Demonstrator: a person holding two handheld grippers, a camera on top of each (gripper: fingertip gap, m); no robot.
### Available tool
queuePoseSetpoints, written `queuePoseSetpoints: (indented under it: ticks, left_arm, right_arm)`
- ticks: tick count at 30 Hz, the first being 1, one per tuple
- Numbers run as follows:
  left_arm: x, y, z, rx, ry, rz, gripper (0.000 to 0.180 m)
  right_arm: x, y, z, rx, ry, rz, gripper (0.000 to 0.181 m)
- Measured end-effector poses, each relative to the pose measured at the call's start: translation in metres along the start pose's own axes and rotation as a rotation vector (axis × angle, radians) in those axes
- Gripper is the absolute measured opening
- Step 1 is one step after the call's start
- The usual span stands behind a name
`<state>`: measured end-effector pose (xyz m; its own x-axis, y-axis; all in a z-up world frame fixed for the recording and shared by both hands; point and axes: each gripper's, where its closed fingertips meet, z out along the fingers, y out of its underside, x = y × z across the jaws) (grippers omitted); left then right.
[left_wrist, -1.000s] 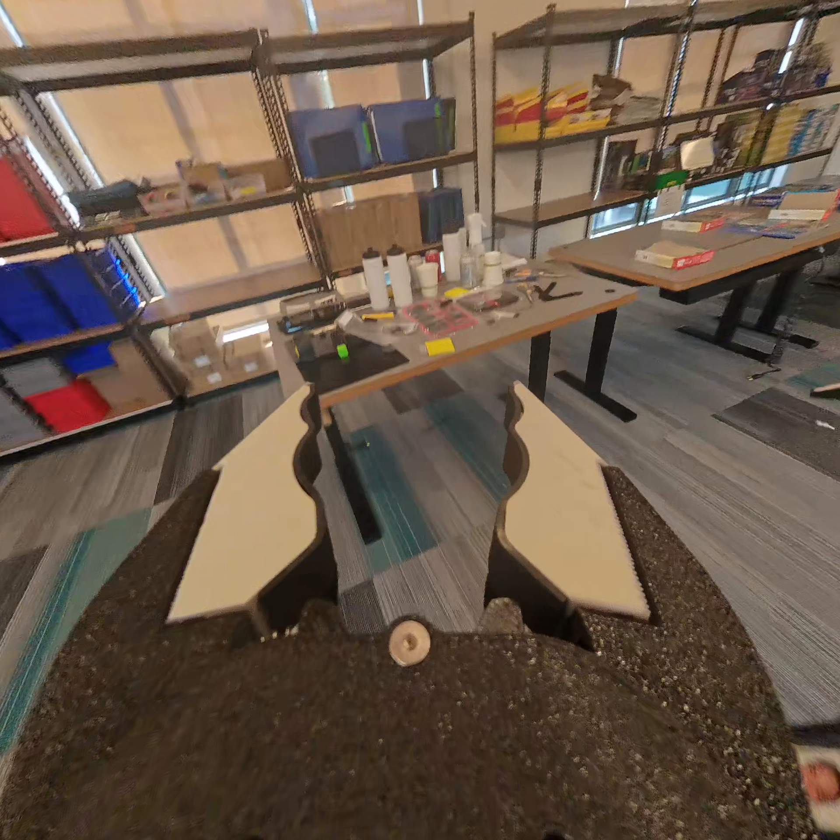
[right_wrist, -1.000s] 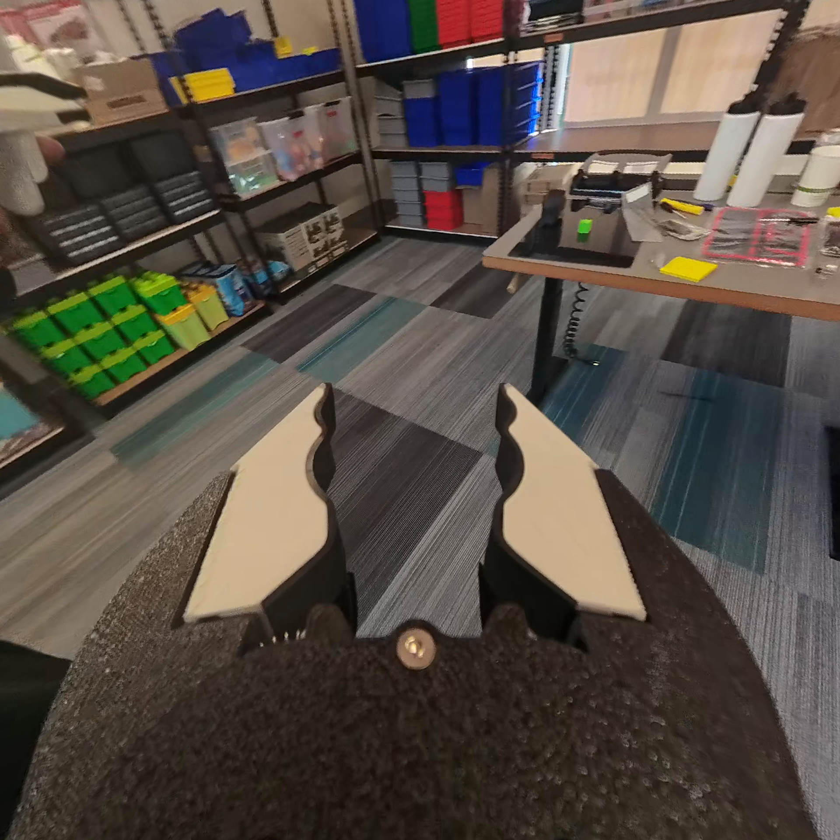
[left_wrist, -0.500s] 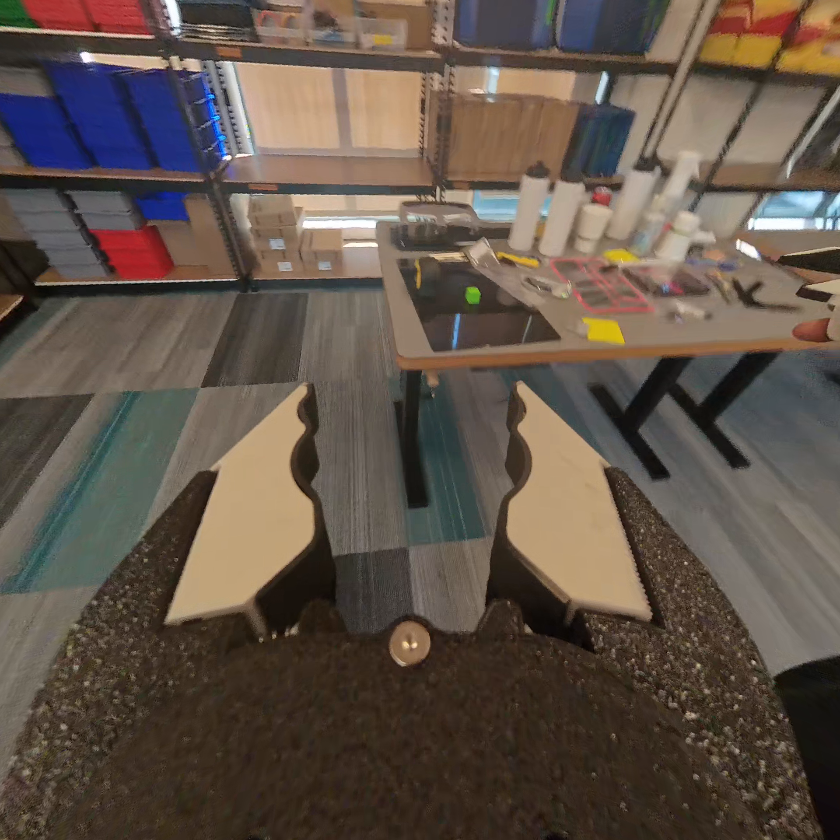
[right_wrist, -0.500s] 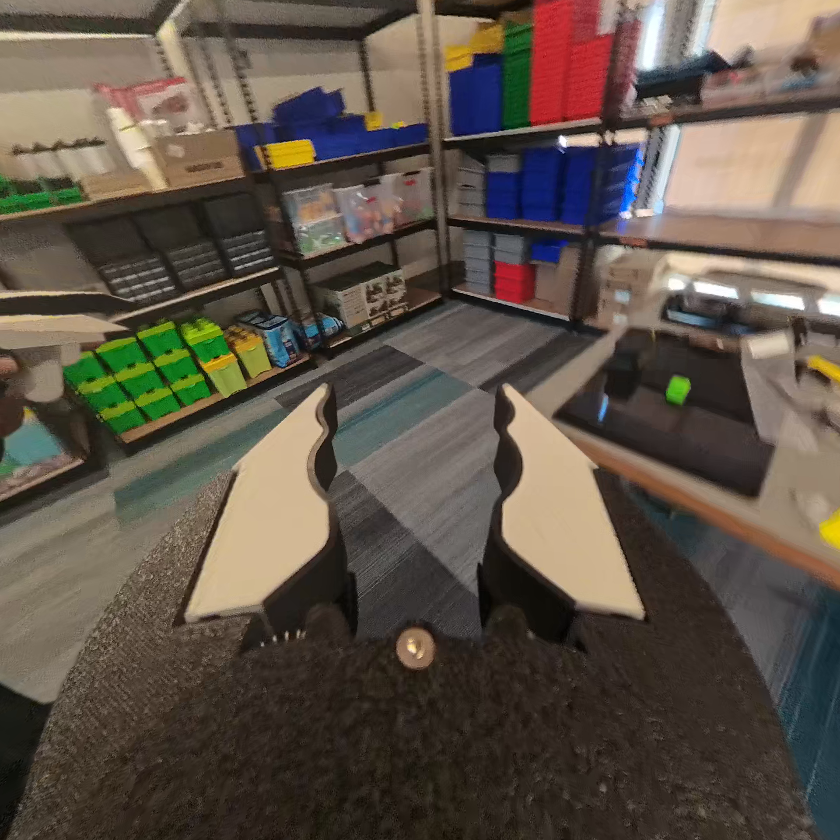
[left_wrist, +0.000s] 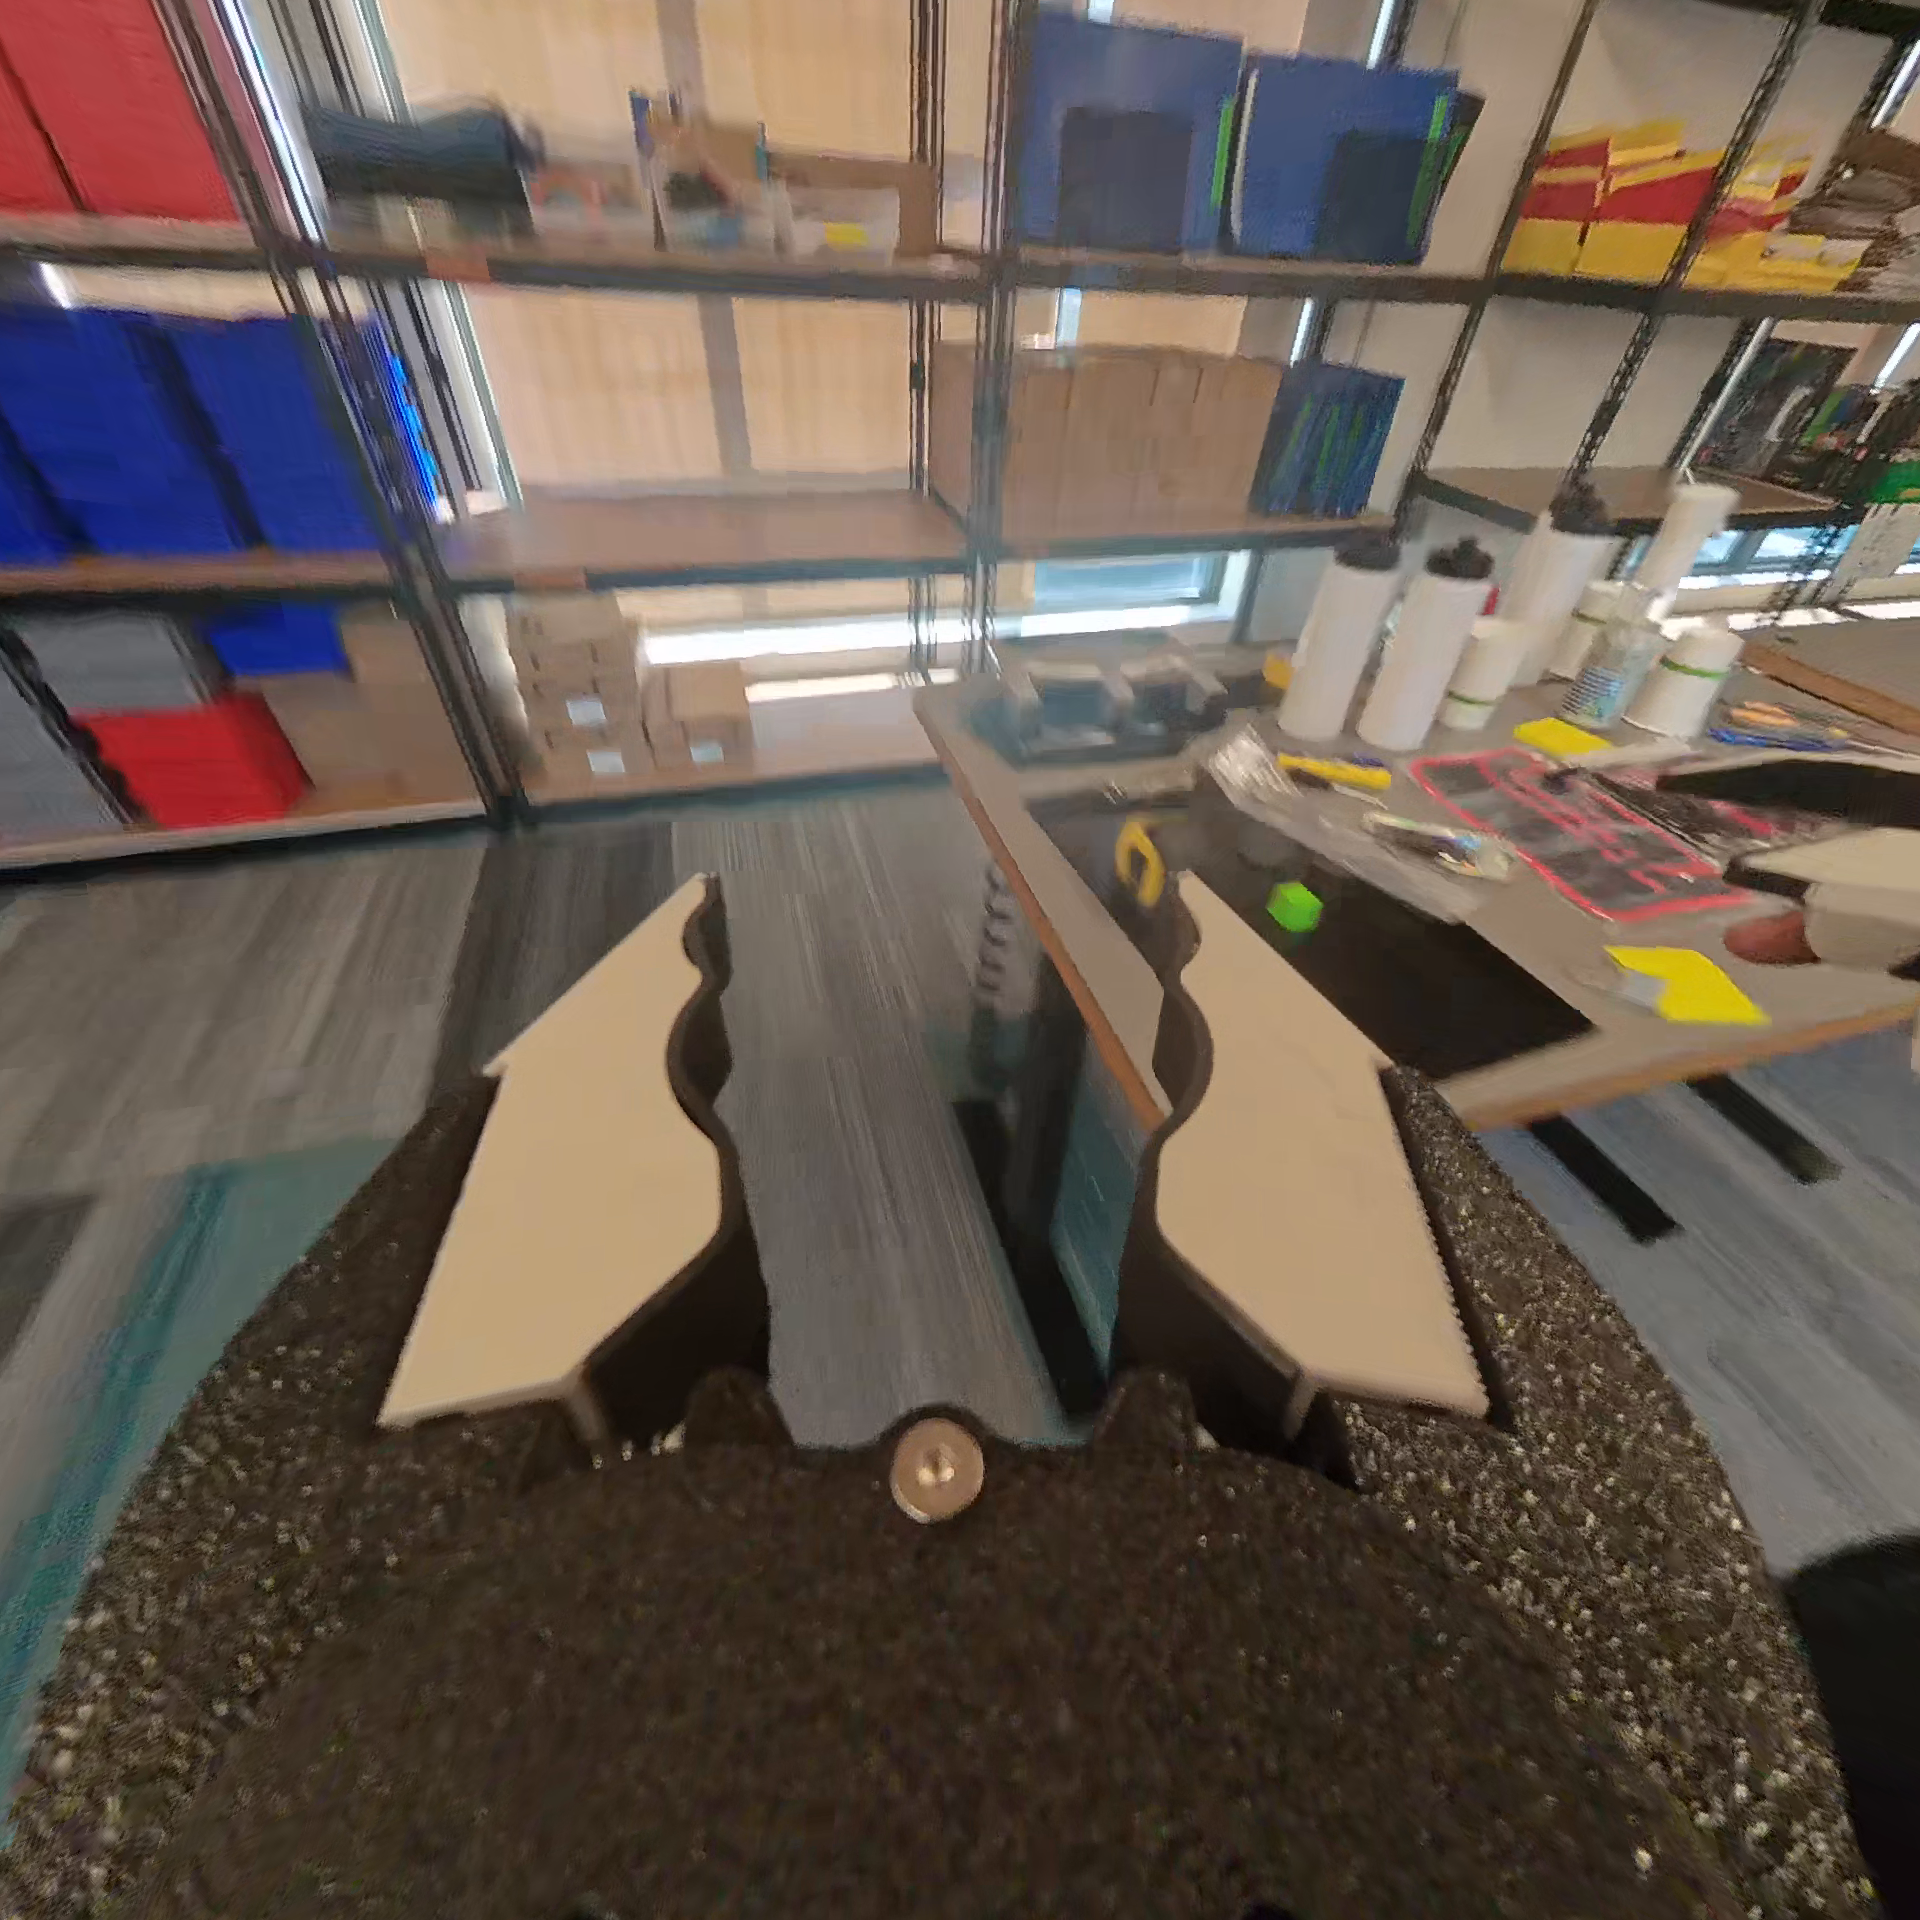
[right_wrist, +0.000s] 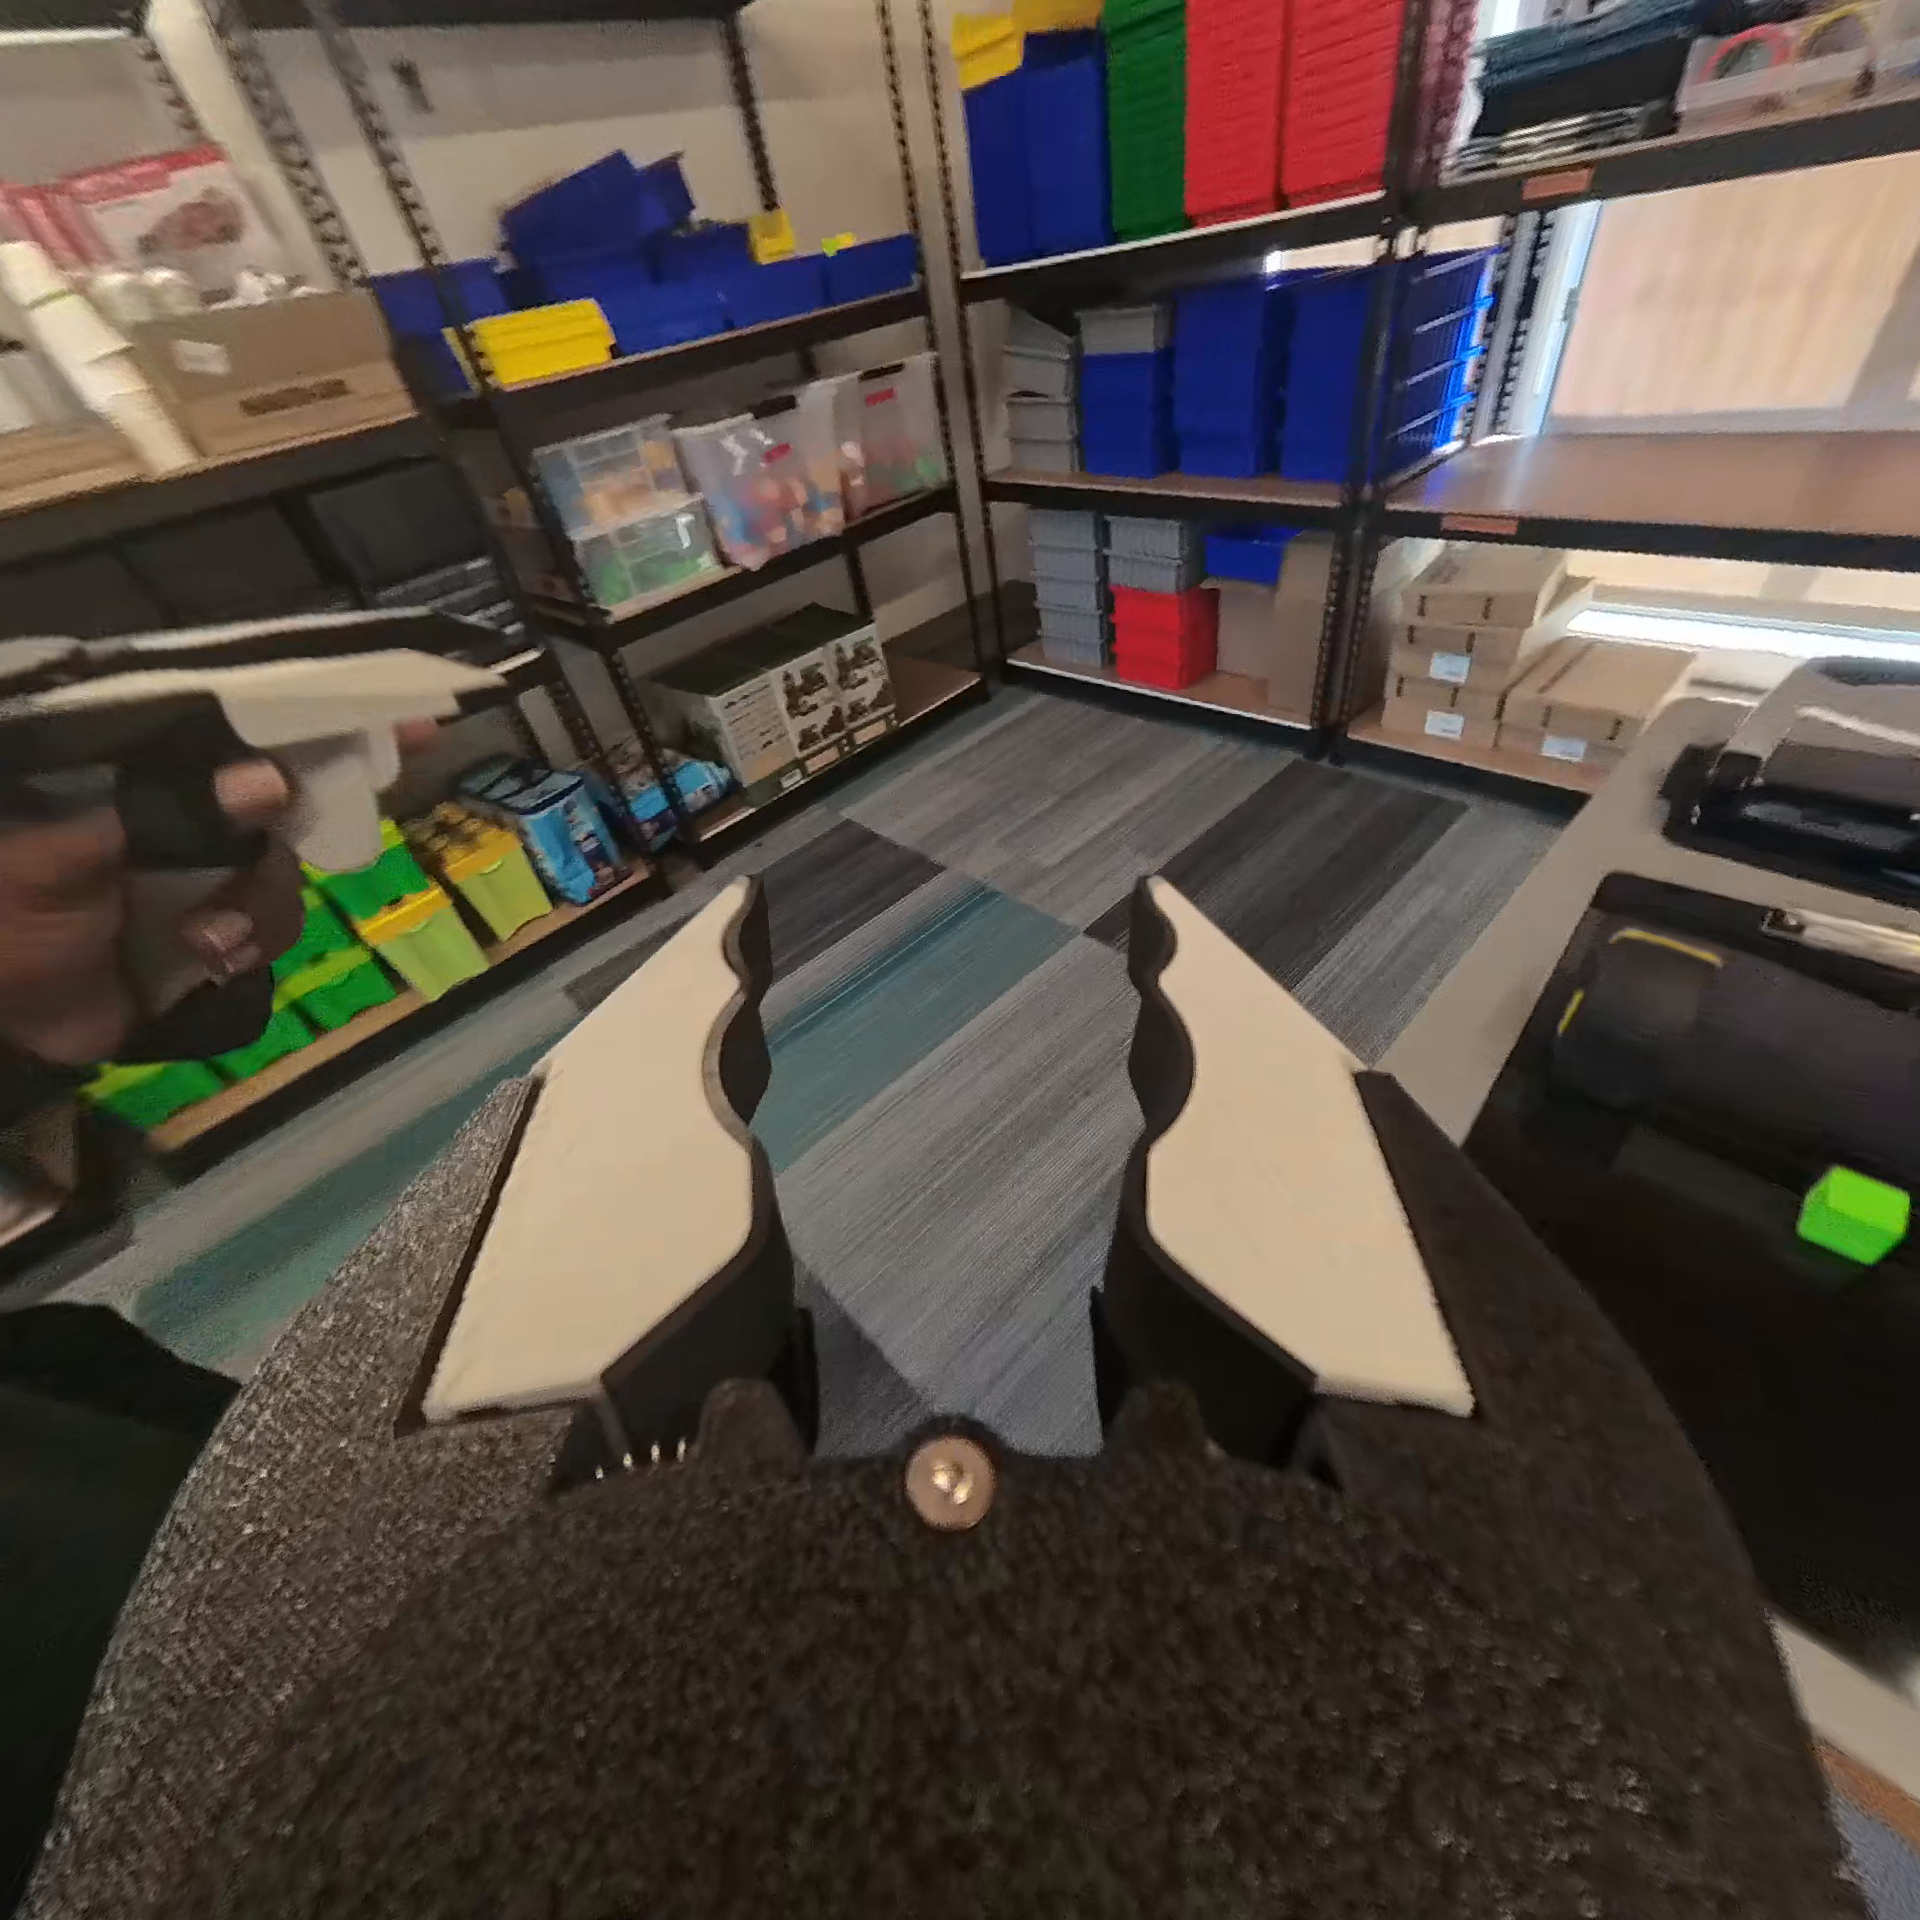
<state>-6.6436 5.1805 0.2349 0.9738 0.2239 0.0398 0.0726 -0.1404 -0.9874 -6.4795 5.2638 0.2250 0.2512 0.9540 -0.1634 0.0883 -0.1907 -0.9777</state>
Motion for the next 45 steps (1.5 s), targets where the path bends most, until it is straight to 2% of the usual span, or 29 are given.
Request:
queuePoseSetpoints:
  ticks: [3,5,9,15,20,24,27,31,36,40,45]
  left_arm:
    - [-0.07,-0.033,0.052,0.054,-0.029,0.077,0.085]
    - [-0.11,-0.047,0.087,0.046,-0.026,0.07,0.091]
    - [-0.168,-0.077,0.137,0.101,-0.05,0.051,0.09]
    - [-0.246,-0.028,0.197,-0.007,-0.142,-0.027,0.087]
    - [-0.339,0.002,0.255,-0.159,-0.259,-0.017,0.087]
    - [-0.41,-0.06,0.321,-0.071,-0.317,0.048,0.087]
    - [-0.452,-0.09,0.371,0.007,-0.342,0.006,0.087]
    - [-0.485,-0.084,0.454,0.007,-0.291,-0.069,0.084]
    - [-0.52,-0.074,0.577,-0.039,-0.169,-0.078,0.083]
    - [-0.563,-0.094,0.683,-0.012,-0.092,-0.043,0.082]
    - [-0.61,-0.146,0.836,0.025,0.046,-0.041,0.083]
  right_arm:
    - [0.029,-0.016,0.06,-0.002,0.059,-0.017,0.071]
    - [0.051,-0.03,0.091,0.003,0.103,-0.034,0.071]
    - [0.09,-0.048,0.153,0.007,0.144,-0.006,0.07]
    - [0.138,-0.036,0.284,-0.035,0.094,0.022,0.069]
    - [0.192,-0.053,0.429,0.016,0.048,0.057,0.067]
    - [0.225,-0.114,0.544,0.084,-0.017,0.013,0.067]
    - [0.243,-0.171,0.608,0.127,-0.076,-0.093,0.067]
    - [0.291,-0.226,0.658,0.193,-0.034,-0.195,0.063]
    - [0.376,-0.199,0.708,0.13,0.111,-0.06,0.062]
    - [0.433,-0.17,0.759,0.062,0.212,0.009,0.06]
    - [0.518,-0.224,0.83,0.111,0.35,-0.006,0.059]
